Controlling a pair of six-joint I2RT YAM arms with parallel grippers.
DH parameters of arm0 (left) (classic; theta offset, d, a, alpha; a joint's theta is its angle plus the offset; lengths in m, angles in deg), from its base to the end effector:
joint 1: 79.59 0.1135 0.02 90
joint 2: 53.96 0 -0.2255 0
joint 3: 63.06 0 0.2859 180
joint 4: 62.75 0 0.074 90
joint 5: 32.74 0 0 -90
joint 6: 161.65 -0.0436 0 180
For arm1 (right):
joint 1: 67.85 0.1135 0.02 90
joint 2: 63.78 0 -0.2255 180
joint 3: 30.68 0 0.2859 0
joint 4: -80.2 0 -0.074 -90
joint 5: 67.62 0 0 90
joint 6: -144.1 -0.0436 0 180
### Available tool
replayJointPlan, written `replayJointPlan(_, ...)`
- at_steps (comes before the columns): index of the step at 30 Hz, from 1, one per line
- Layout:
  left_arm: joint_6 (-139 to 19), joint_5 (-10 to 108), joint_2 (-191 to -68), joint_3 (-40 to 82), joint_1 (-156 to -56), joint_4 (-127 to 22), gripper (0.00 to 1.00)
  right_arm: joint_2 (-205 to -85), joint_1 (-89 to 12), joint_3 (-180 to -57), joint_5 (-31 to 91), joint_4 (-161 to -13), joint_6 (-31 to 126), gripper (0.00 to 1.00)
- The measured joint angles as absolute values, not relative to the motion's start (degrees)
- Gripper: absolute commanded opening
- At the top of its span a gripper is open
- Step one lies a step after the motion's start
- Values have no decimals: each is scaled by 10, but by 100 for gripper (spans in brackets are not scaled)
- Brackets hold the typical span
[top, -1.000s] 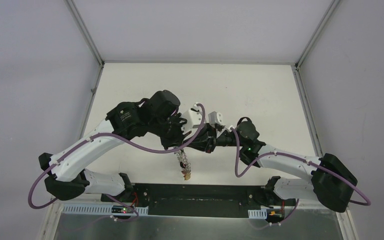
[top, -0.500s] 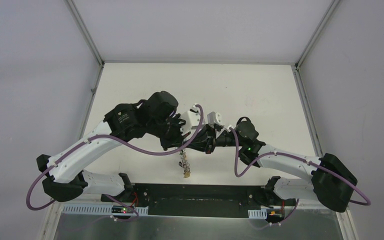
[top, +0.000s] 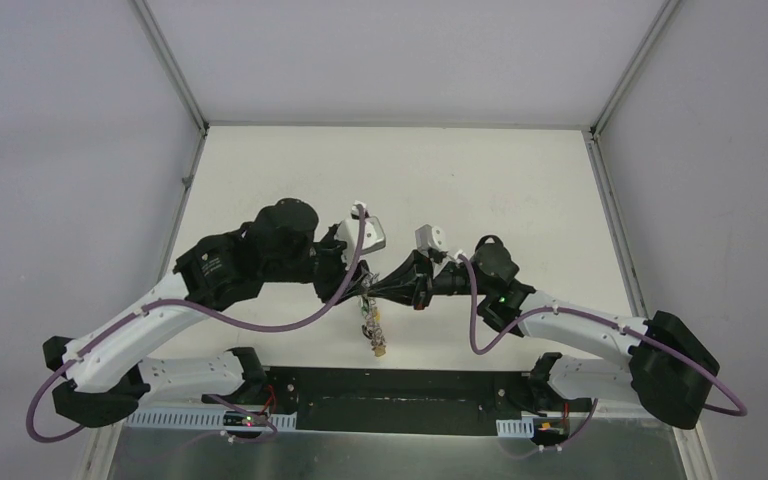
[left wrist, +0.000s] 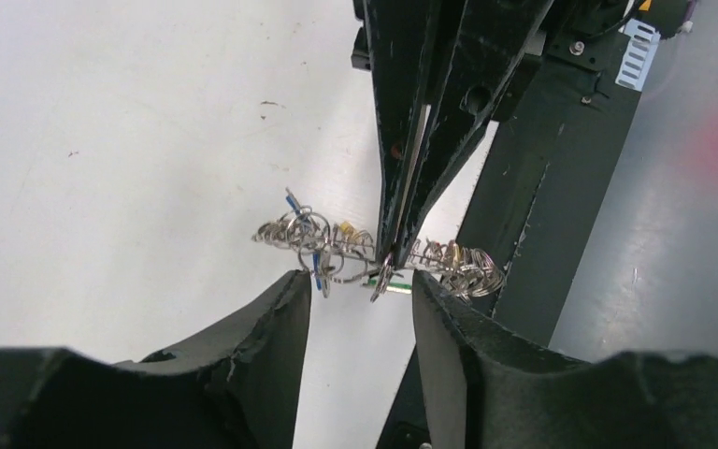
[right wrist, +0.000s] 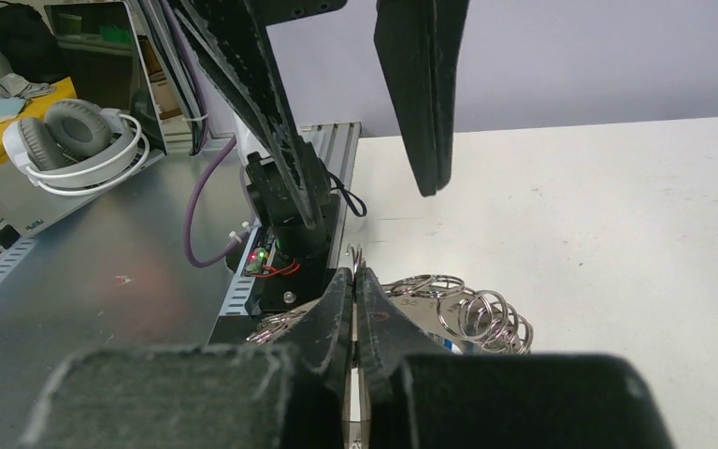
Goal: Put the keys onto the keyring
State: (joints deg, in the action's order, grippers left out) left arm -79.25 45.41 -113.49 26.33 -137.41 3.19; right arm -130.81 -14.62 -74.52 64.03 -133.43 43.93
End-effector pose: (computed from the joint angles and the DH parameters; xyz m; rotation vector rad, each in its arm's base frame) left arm 0.1244 -0.2146 0.3815 1.3307 1.8496 -0.7050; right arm 0.1561 0.2573 0.2279 -1.1496 1.1070 1.3859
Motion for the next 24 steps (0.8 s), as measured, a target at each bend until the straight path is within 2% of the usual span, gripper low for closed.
replayJointPlan(15,-767,468,-889,-29,-1374,-214,45,-1295,-146,-738,636,-1329,439,0)
replayJointPlan(19,-771,467,-840,-94,-1374,-271,52,-1290,-146,-736,637,-1328,439,0)
replayJointPlan(22,-777,464,-821,-123,-1374,-298,51,-1289,-146,-733,640,-1328,439,0)
replayJointPlan(24,-784,462,-816,-132,-1374,-313,46,-1289,-146,-732,646,-1328,439,0)
